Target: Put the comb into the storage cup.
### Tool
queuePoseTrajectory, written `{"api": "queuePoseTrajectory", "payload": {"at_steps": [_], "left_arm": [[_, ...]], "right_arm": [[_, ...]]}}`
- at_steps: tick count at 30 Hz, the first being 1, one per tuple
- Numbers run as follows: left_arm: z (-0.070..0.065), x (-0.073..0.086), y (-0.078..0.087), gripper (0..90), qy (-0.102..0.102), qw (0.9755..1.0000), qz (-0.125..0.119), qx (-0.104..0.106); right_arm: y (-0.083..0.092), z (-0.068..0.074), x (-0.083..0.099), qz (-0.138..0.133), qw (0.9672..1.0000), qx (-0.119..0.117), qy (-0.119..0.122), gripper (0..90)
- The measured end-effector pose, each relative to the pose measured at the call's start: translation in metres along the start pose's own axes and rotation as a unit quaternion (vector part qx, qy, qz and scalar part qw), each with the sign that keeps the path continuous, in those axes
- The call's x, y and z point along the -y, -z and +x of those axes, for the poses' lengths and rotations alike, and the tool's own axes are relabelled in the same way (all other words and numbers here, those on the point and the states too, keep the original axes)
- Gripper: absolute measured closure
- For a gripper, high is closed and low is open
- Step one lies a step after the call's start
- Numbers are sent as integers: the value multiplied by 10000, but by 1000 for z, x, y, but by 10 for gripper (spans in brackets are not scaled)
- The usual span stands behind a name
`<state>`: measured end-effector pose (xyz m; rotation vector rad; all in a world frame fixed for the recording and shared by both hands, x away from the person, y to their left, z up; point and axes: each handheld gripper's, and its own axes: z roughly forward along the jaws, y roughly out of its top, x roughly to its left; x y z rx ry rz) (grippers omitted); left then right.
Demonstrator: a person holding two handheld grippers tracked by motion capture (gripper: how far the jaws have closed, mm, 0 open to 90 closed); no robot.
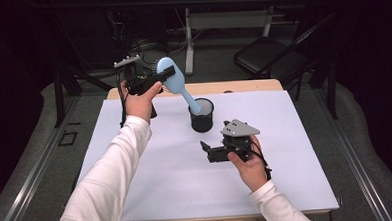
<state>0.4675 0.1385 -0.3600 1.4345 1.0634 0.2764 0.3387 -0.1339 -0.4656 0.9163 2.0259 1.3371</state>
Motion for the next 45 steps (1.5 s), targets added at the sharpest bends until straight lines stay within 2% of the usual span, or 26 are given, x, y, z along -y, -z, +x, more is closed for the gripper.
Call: {"api": "queuePoseTrajectory", "payload": {"at_steps": [11,25,36,45], "left_arm": [[-10,0,-9,505,-250,9997,37,-41],[-16,4,-25,504,-397,9991,144,-96],[-15,7,-33,504,-511,9982,244,-208],[-13,8,-35,505,-525,9978,255,-299]], "right_arm": [[0,-1,0,0,10000,11,-3,2],[1,-2,1,3,10000,31,-31,8],[-1,-3,2,44,10000,36,-31,8],[-1,-4,2,41,10000,33,-37,8]]}}
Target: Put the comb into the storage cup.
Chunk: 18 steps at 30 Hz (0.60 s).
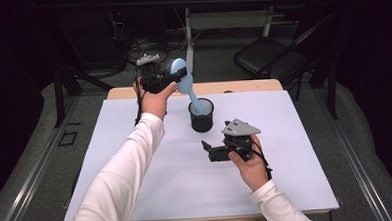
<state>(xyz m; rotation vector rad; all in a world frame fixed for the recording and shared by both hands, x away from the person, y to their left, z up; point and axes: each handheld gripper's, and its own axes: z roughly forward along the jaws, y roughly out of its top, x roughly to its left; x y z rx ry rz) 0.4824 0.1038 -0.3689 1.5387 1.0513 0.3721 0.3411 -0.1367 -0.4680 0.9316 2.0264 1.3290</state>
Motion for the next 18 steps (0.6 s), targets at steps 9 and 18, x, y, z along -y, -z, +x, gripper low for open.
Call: {"api": "queuePoseTrajectory", "payload": {"at_steps": [9,18], "left_arm": [[0,3,-5,505,-12,9999,65,-92],[-1,6,-11,505,-49,9999,128,-94]], "right_arm": [[0,0,0,-2,10000,0,-4,8],[0,0,0,1,10000,-7,-12,8]]}}
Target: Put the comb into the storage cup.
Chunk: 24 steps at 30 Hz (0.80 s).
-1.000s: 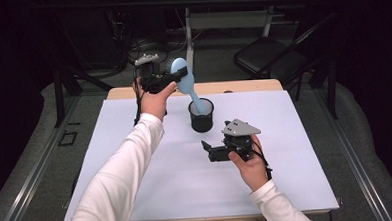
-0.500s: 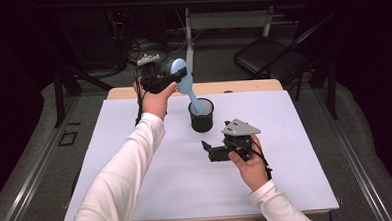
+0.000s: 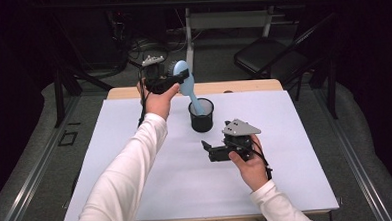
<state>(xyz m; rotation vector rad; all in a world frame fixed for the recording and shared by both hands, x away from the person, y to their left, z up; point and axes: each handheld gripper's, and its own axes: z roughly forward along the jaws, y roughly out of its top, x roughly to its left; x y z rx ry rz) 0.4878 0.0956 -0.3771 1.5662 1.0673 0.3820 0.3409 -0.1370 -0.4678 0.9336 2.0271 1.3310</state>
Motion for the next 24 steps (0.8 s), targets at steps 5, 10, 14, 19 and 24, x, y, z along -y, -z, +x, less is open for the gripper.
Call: {"api": "queuePoseTrajectory", "payload": {"at_steps": [5,10,14,19,24], "left_arm": [[-1,2,-4,506,-11,10000,41,19],[-2,4,-8,506,-36,10000,90,1],[-2,7,-11,506,-47,9999,138,-8],[-3,11,-16,506,-67,9998,206,-25],[-4,14,-19,505,-110,9996,254,-52]], "right_arm": [[0,0,0,-9,10000,6,13,8],[0,1,0,-2,10000,8,23,8],[0,0,0,-3,10000,11,6,9],[0,0,0,-10,10000,22,15,13],[0,0,0,-8,10000,19,15,13]]}}
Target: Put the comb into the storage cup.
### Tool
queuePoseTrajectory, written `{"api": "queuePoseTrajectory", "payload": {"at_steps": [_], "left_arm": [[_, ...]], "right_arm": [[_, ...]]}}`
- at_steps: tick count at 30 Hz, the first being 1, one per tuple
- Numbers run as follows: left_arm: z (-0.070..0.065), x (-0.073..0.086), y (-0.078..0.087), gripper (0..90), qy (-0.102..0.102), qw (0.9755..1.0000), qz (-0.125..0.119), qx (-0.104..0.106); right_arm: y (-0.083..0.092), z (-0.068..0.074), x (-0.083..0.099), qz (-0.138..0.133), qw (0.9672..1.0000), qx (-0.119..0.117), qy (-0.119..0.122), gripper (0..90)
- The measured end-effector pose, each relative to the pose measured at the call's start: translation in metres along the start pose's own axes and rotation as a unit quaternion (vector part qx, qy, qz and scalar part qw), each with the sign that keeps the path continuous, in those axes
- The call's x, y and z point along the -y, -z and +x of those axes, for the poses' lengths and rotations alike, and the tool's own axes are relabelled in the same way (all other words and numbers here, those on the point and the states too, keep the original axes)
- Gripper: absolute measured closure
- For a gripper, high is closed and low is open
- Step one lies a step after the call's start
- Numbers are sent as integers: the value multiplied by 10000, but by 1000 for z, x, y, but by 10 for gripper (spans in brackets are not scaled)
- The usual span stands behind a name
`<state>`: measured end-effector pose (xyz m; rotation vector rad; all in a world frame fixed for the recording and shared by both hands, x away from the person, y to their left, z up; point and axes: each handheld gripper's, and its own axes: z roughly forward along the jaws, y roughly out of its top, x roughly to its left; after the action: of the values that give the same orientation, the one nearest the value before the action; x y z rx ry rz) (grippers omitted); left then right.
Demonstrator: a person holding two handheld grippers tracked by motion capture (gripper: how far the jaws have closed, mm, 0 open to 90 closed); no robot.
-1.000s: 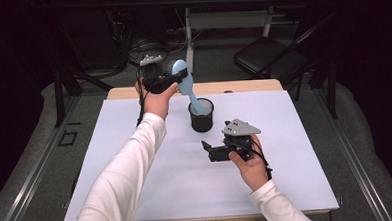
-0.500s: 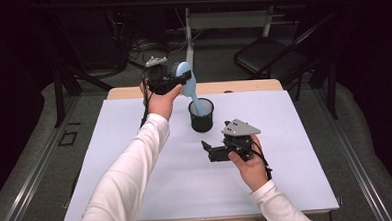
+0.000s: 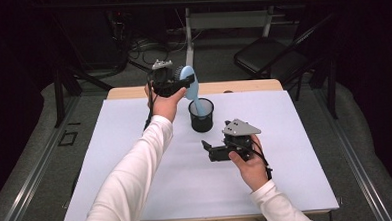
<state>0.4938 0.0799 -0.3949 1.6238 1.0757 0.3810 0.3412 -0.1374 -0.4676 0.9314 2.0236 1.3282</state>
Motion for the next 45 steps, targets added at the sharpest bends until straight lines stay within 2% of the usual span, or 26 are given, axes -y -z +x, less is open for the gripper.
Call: {"api": "queuePoseTrajectory", "payload": {"at_steps": [23,27,45], "left_arm": [[-6,11,-14,505,-225,9995,219,-99],[-7,12,-15,505,-282,9991,256,-170],[-4,20,-21,505,-289,9989,314,-213]], "right_arm": [[1,-2,0,19,10000,58,-8,16],[1,-2,0,11,10000,57,-16,16],[1,-2,0,15,10000,42,-14,15]]}}
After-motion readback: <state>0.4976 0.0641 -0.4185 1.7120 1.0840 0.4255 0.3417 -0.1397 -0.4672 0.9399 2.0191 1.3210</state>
